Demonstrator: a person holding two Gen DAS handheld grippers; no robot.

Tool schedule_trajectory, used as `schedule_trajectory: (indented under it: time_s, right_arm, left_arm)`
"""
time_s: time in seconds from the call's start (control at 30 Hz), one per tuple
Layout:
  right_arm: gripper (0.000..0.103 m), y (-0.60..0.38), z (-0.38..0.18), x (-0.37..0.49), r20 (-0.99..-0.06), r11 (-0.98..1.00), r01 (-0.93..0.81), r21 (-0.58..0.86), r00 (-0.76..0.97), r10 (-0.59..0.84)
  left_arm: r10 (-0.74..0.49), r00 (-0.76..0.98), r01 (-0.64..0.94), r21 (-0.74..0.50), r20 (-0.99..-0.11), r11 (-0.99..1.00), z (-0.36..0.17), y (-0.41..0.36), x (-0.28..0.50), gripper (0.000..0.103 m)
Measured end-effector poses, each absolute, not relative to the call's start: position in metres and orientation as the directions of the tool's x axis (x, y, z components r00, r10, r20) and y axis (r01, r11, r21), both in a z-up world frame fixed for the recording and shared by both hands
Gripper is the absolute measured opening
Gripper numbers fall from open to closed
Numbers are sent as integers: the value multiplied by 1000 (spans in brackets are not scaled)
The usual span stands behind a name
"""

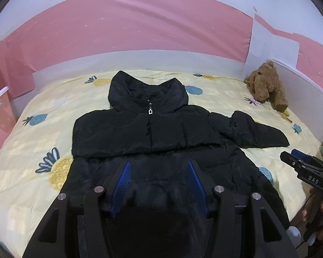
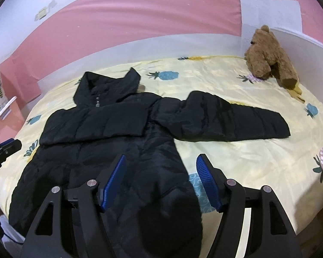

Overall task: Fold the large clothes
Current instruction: 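Grasp the other sleeve cuff with the right tool and lift it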

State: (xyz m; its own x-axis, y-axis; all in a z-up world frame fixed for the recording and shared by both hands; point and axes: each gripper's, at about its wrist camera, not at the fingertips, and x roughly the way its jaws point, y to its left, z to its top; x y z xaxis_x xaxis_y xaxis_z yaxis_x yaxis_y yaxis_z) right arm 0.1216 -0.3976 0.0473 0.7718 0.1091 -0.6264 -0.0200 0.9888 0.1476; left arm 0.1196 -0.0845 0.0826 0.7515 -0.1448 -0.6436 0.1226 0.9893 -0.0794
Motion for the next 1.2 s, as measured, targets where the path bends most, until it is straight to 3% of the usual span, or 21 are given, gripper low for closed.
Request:
schedule_trajectory:
  time_s: [0.3,0.73,0.9,1.1,1.13,1.17,1.2]
  right_arm:
    - [68,-446,13,175,-679,977,104,184,733,49]
    - [68,-570,-61,250,-760,853,381,358,649,29]
    - [68,-608,-86,263,-734,757,450,474,677,57]
    - [68,-626,-87,279,-701,712,476,517,712,34]
    - [63,-627,-87,281,-703,712,482,511,711,24]
    - [43,-628,-86,283,-712,718,495,490,702,3]
    - [35,-629,-86,285,-721,723,504,473,692,-11]
  left_arm:
    - [-131,743,138,-41,-657,990,56,-103,180,55]
    - [-121,667,91,-80,-736,993,-24,-78,331,55]
    - [-127,670,98,-83,-731,992,-44,-81,344,57]
    - [-127,682,104,-77,-721,992,-52,-86,351,61]
    - [-126,683,102,-77,-720,992,-52,-88,352,61]
    - [-124,684,99,-77,-719,992,-53,-88,353,61]
    - [-123,685,97,-77,-718,992,-54,-89,354,61]
